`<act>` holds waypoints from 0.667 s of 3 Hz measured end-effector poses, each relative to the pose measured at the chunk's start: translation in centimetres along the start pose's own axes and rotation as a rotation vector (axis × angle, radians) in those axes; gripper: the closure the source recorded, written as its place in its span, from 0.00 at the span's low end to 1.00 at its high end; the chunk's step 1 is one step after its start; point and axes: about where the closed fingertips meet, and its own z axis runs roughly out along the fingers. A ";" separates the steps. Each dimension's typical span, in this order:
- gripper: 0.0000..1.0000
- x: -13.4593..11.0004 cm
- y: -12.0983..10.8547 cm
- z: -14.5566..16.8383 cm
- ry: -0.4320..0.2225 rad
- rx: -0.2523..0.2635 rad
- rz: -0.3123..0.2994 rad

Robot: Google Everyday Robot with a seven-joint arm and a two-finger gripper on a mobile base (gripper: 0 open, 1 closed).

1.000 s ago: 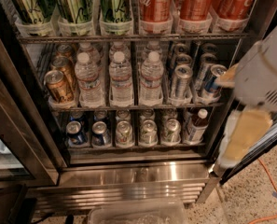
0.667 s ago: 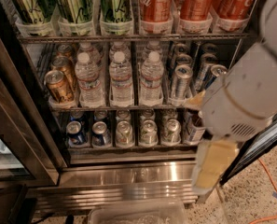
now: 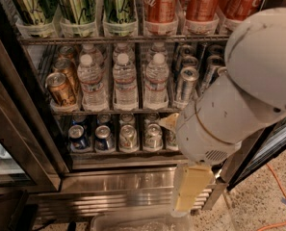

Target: Pick water bottle from middle shelf of fridge

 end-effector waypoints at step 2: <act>0.00 -2.1 -1.6 3.9 -0.139 0.125 0.077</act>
Offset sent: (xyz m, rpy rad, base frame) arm 0.0770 0.0664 -0.0254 0.3516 -0.3006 -0.2387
